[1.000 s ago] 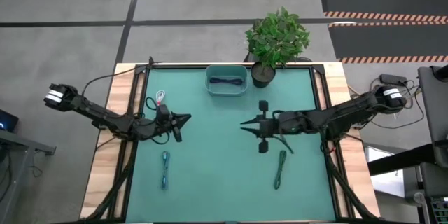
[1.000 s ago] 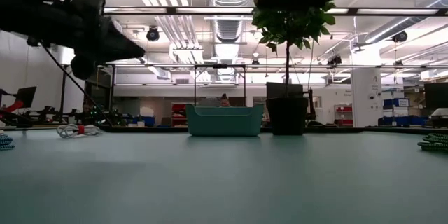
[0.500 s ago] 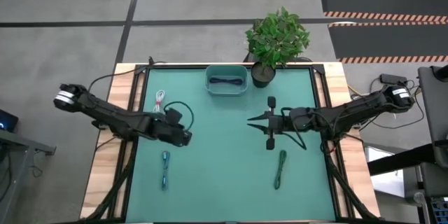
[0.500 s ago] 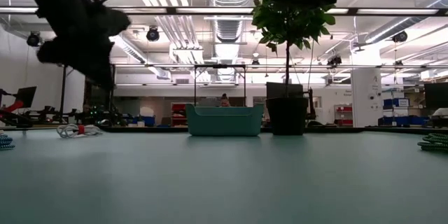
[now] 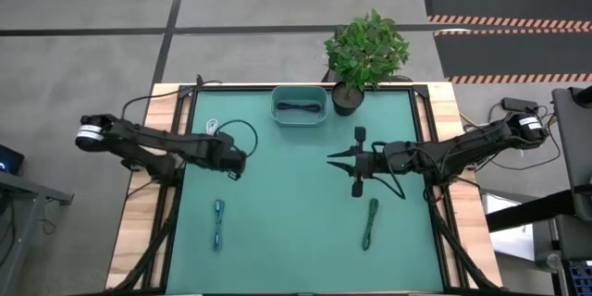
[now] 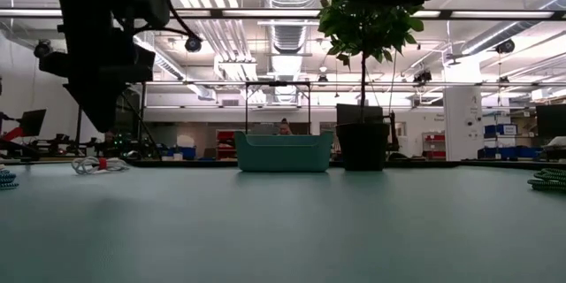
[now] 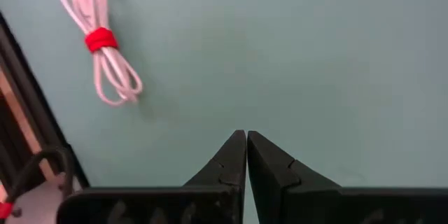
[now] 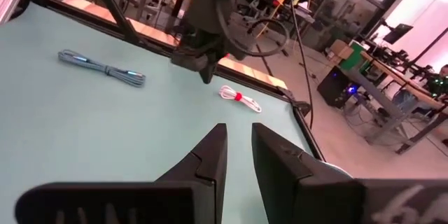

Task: Pick and place USB-C Cables
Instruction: Put the white charger cable into the green bin

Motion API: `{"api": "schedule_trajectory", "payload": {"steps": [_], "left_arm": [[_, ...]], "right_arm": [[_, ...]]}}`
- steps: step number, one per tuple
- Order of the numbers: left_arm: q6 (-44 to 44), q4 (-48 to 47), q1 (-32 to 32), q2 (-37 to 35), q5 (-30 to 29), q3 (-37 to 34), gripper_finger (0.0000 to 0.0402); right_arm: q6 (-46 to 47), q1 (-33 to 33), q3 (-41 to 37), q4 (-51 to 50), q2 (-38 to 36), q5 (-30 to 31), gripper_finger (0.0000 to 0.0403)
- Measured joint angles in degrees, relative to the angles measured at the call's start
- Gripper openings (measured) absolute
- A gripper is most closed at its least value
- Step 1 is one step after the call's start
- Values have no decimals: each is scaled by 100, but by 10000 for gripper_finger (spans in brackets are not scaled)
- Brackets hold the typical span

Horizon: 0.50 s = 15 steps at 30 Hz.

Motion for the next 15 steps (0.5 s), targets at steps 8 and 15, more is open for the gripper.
{"api": "schedule_trajectory", "payload": {"steps": [8, 15], "left_arm": [[650, 19, 1044, -296, 14, -183, 0], [1291, 25, 1863, -334, 233, -300, 0]], "right_arm": [[-18, 0, 0, 100, -23, -2, 59], [-27, 0, 0, 57, -20, -2, 59]]}}
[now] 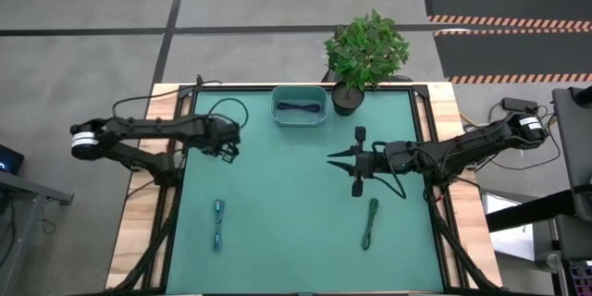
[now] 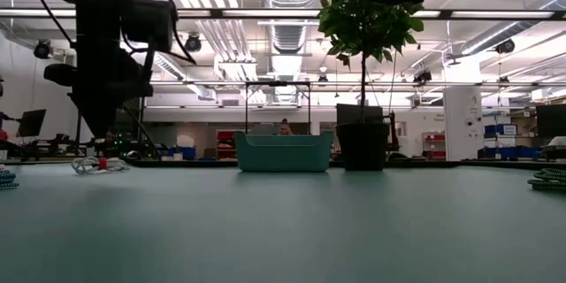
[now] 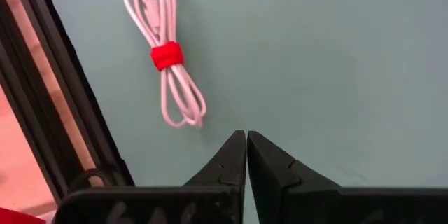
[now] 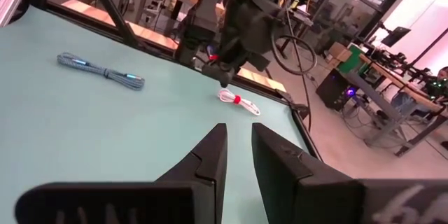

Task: Pick and place USB-C Cables
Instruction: Put the white charger cable into the green bin

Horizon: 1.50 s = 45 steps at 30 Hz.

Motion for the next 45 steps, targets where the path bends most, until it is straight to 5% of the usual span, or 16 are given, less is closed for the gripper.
{"api": "schedule_trajectory", "payload": {"steps": [5, 18, 45], "left_arm": [[575, 191, 498, -4, -5, -17, 28], [1185, 676, 1487, 482, -476, -50, 171], [1616, 1560, 2014, 1517, -661, -348, 165]], "right_arm": [[-12, 0, 0, -26, 0, 0, 59], [-29, 0, 0, -96, 2, 0, 59], [-12, 0, 0, -278, 2, 15, 59]]}}
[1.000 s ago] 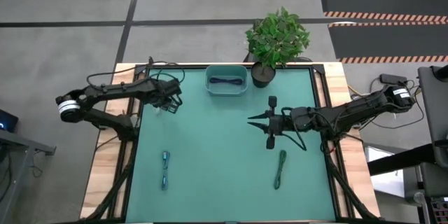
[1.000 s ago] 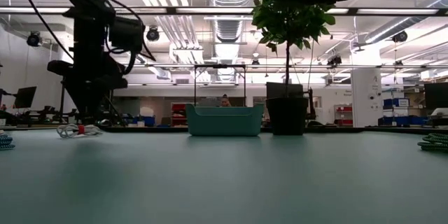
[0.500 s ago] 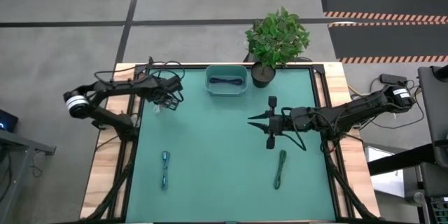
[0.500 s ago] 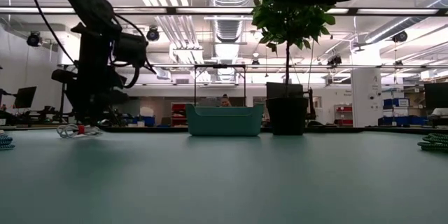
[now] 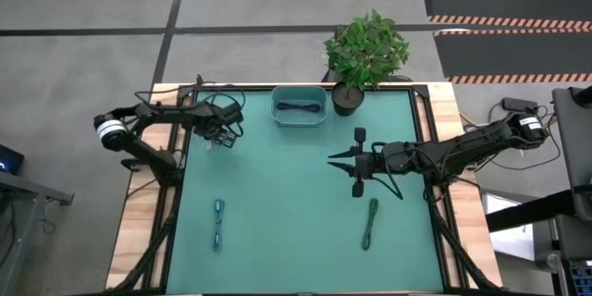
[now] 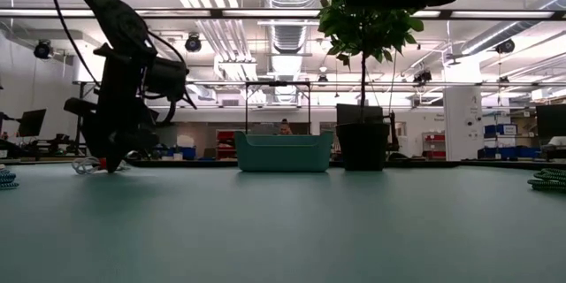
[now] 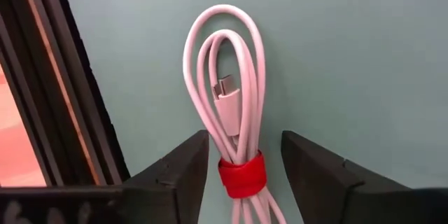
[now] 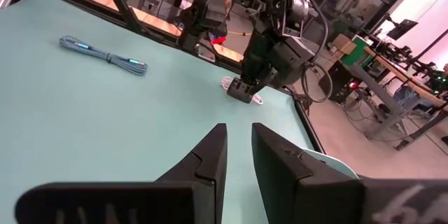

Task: Pick and place USB-C Cables
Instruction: Put the white charger cable into the green bin

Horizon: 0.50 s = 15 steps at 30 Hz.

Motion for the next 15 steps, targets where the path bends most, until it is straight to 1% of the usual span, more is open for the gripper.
{"api": "schedule_trajectory", "payload": {"steps": [4, 11, 13, 15], "left_arm": [[-7, 47, -4, -22, 32, -33, 127], [-44, 85, 5, -227, -84, -64, 41], [-14, 83, -6, -250, -96, -65, 26], [0, 82, -38, -282, -108, -65, 25]], "right_arm": [[2, 1, 0, 2, 0, 0, 59], [4, 1, 0, -13, -77, -2, 59], [24, 2, 0, -82, -151, -4, 59], [103, 2, 0, -240, -236, -5, 59]]}}
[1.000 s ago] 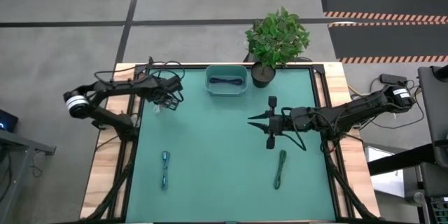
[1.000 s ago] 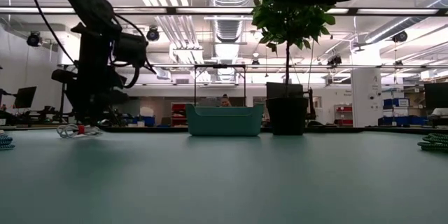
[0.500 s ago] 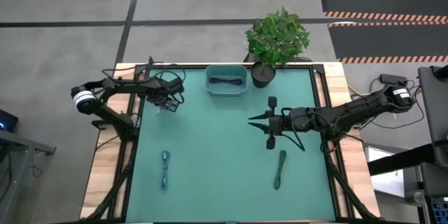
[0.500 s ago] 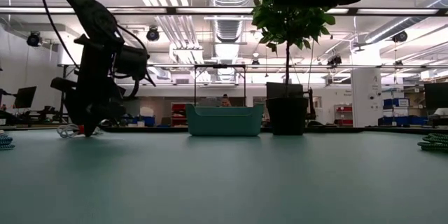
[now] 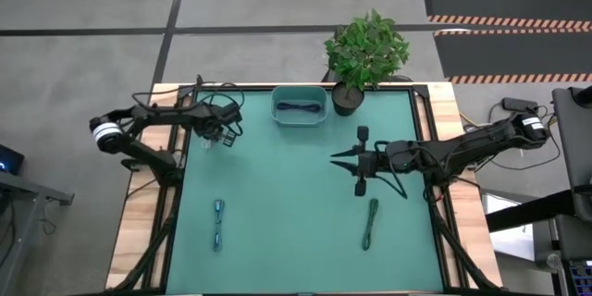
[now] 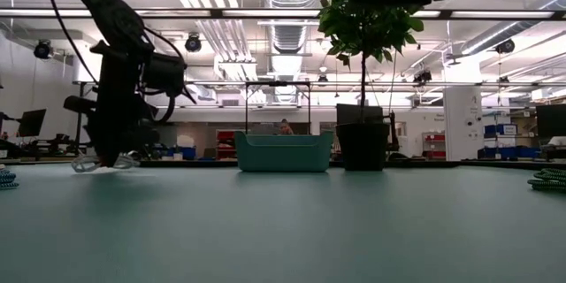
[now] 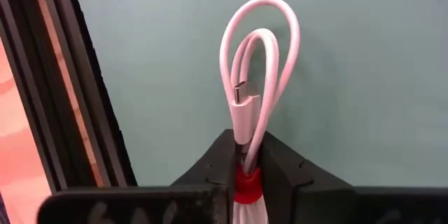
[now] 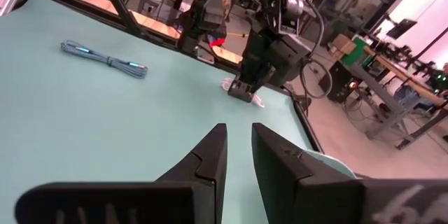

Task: Pick and place USB-C Cables
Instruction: Put the white charger cable into the green bin

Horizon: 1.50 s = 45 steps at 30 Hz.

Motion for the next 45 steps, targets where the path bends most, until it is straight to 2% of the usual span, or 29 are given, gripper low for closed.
{"api": "schedule_trajectory", "payload": {"steps": [11, 25, 33, 45], "left_arm": [[27, 0, -597, -256, -194, 0, 24], [-308, 158, -2021, -1305, -194, 90, 23], [-132, 1318, -2802, -1660, -192, 90, 27], [906, 3326, -3335, -1709, -168, 94, 27]], "right_arm": [[362, 0, -48, -650, -539, -10, 59], [215, 0, -358, -532, -811, -13, 59], [196, 0, -517, -425, -1087, -78, 59], [-3, 0, -859, 4, -1450, -363, 59]]}}
